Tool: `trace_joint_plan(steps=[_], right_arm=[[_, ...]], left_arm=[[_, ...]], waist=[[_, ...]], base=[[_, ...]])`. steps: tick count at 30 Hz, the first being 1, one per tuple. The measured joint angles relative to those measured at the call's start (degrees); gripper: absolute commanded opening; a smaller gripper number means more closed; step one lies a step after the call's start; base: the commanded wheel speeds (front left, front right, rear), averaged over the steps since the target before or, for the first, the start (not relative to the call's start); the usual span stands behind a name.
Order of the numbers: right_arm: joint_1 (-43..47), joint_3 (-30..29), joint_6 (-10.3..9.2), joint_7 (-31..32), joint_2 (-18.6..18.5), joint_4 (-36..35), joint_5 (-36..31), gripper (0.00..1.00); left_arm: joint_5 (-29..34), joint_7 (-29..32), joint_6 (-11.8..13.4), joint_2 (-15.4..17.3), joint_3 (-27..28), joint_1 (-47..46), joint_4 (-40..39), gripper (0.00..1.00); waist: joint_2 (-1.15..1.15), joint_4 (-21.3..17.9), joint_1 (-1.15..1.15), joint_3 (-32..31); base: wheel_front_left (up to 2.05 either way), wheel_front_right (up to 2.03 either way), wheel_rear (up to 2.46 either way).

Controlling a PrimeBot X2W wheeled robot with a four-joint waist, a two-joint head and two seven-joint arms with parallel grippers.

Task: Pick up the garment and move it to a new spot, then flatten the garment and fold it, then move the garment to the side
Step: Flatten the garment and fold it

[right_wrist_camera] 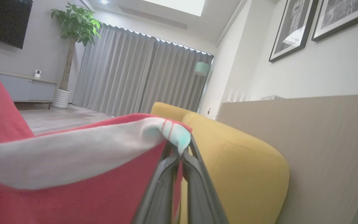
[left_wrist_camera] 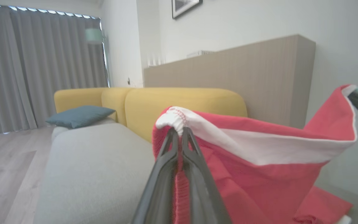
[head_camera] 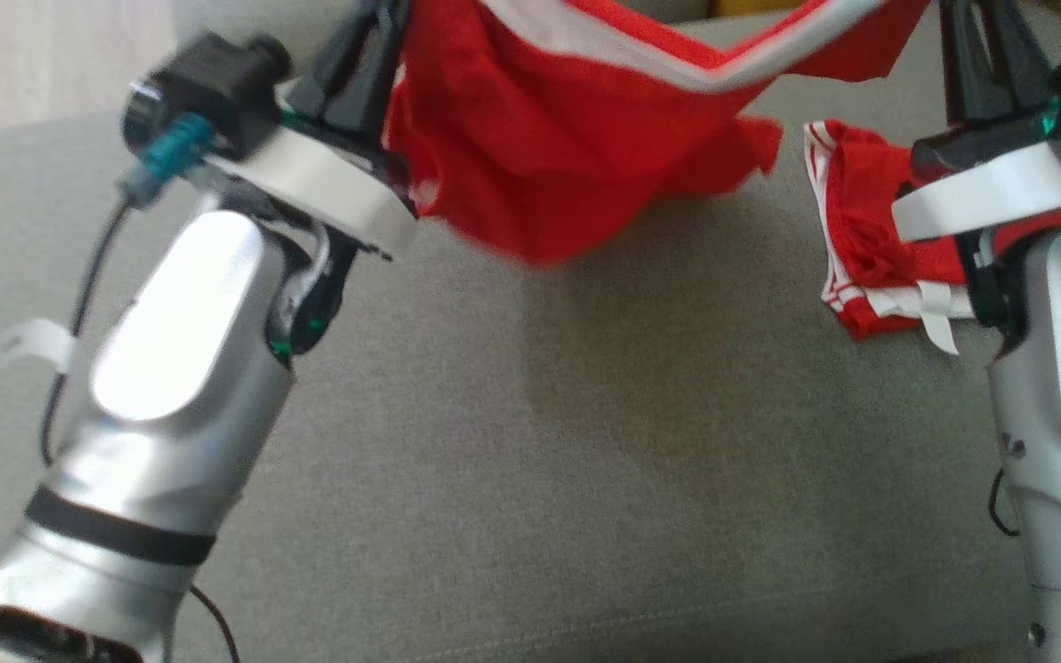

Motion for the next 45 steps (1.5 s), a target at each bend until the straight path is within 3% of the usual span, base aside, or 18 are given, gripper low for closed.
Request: trace_joint_plan(steps=[7, 16, 22, 25, 29, 35, 40, 45], right_arm=[[4.2, 1.9, 0.0, 5.9, -0.8, -4.3, 2.3, 0.0], [14.9, -0.1, 0.0, 14.4, -2.9, -18.9, 4.5, 0.0], [9.6, 1.3, -0.01, 19.0, -6.0, -21.9, 7.3, 0.0], [0.5, 3.8, -0.01, 19.6, -8.0, -17.5, 8.9, 0.0], [-16.0, 8.1, -0.01, 18.1, -11.0, -6.6, 9.8, 0.0], [-39.8, 9.7, 0.0, 9.3, -9.2, 13.6, 9.1, 0.0], [-48.1, 6.3, 0.0, 1.8, -5.4, 23.9, 6.3, 0.0], [-47.4, 5.7, 0.0, -3.8, -2.0, 33.9, 5.1, 0.0]], left_arm=[[-2.3, 6.7, 3.6, 3.9, 1.4, 4.4, -13.0, 0.0], [-3.6, 14.9, 9.5, 10.7, 2.7, 16.1, -31.5, 0.0], [-3.0, 18.6, 9.6, 11.9, 3.3, 11.6, -32.6, 0.0], [-3.1, 19.3, 8.0, 11.2, 3.6, 3.7, -27.3, 0.0], [-3.0, 18.7, 5.9, 9.0, 5.1, -9.1, -15.1, 0.0], [-1.1, 11.0, 5.4, 5.7, 9.2, -28.0, 2.7, 0.0], [-0.5, 4.1, 4.1, 3.2, 9.9, -35.5, 10.6, 0.0], [-0.6, 0.3, 1.9, 0.7, 10.3, -35.6, 18.0, 0.0]], waist=[[0.0, 1.5, 0.0, -4.2], [0.0, 3.2, 0.0, -4.3], [0.0, 3.8, 0.0, -0.2], [0.0, 4.0, 0.0, 2.9], [0.0, 4.2, 0.0, 8.0], [0.0, 4.2, 0.0, 15.8], [0.0, 4.1, 0.0, 19.6], [-0.01, 4.1, 0.01, 21.5]], base=[[0.0, 0.0, 0.0], [0.0, 0.0, 0.0], [0.0, 0.0, 0.0], [0.0, 0.0, 0.0], [0.0, 0.0, 0.0], [0.0, 0.0, 0.0], [0.0, 0.0, 0.0], [0.0, 0.0, 0.0]])
